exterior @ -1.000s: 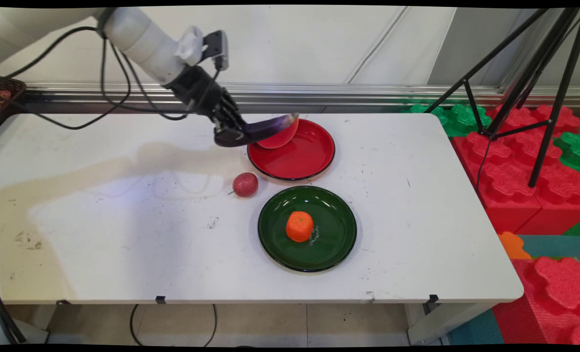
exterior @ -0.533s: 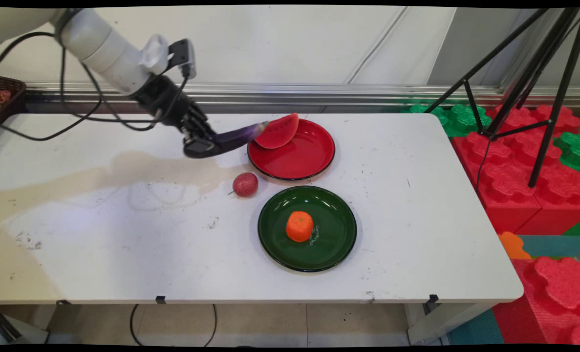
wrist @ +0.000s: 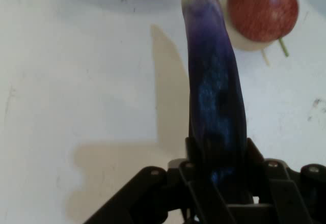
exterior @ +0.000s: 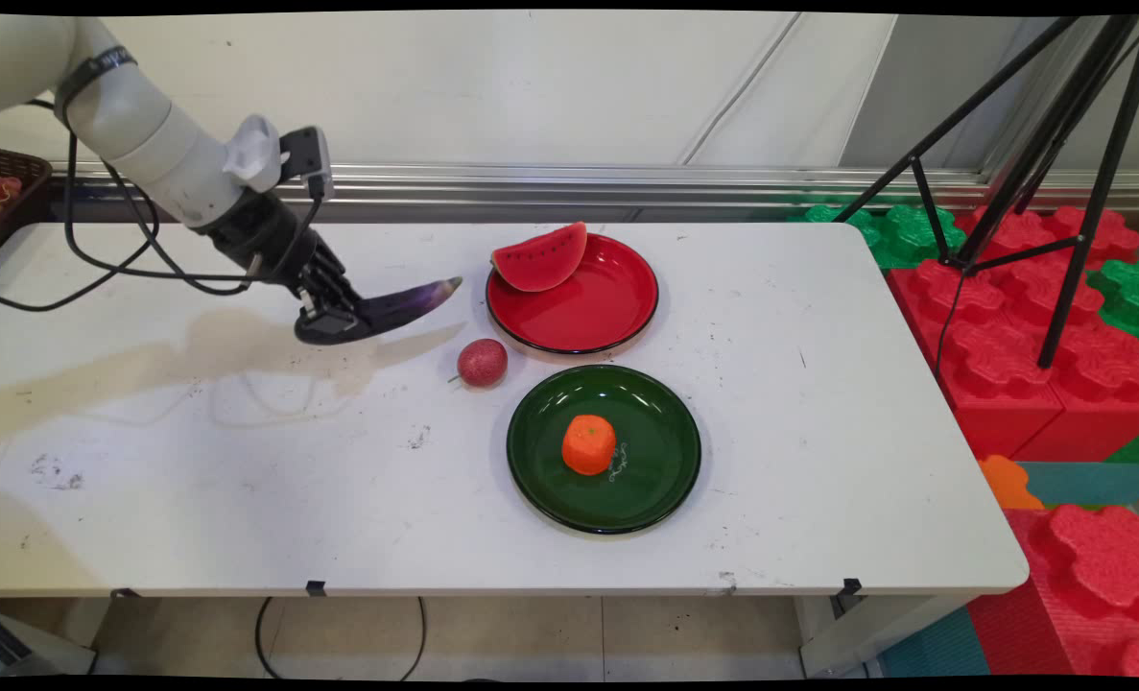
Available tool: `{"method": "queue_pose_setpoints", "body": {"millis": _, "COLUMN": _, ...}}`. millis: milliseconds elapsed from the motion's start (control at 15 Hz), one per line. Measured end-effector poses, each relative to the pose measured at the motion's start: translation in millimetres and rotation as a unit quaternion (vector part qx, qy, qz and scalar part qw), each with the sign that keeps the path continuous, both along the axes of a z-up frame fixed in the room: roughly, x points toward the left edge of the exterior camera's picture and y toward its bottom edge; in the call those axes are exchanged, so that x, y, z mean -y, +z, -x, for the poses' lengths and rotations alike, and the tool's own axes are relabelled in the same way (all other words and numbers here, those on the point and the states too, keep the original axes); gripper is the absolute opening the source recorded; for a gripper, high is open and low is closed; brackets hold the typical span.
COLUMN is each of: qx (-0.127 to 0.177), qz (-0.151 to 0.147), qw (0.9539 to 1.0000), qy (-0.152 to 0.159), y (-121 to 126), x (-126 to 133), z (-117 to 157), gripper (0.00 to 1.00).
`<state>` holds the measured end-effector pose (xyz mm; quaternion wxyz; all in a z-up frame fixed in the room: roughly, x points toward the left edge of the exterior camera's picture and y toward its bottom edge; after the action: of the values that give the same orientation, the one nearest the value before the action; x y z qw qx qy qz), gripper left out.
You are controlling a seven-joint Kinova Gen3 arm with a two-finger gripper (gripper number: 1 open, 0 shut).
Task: Place the picked object on the table
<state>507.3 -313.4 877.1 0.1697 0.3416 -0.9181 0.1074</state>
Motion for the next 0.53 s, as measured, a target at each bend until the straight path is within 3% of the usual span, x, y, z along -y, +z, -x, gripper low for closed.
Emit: {"method": "queue_pose_setpoints", "body": {"millis": 533, "qx": 0.013, "qz": -0.025, "qw": 0.9985, "qy": 0.047, "y": -34, "x": 12, "z": -12, "gripper": 0.00}}
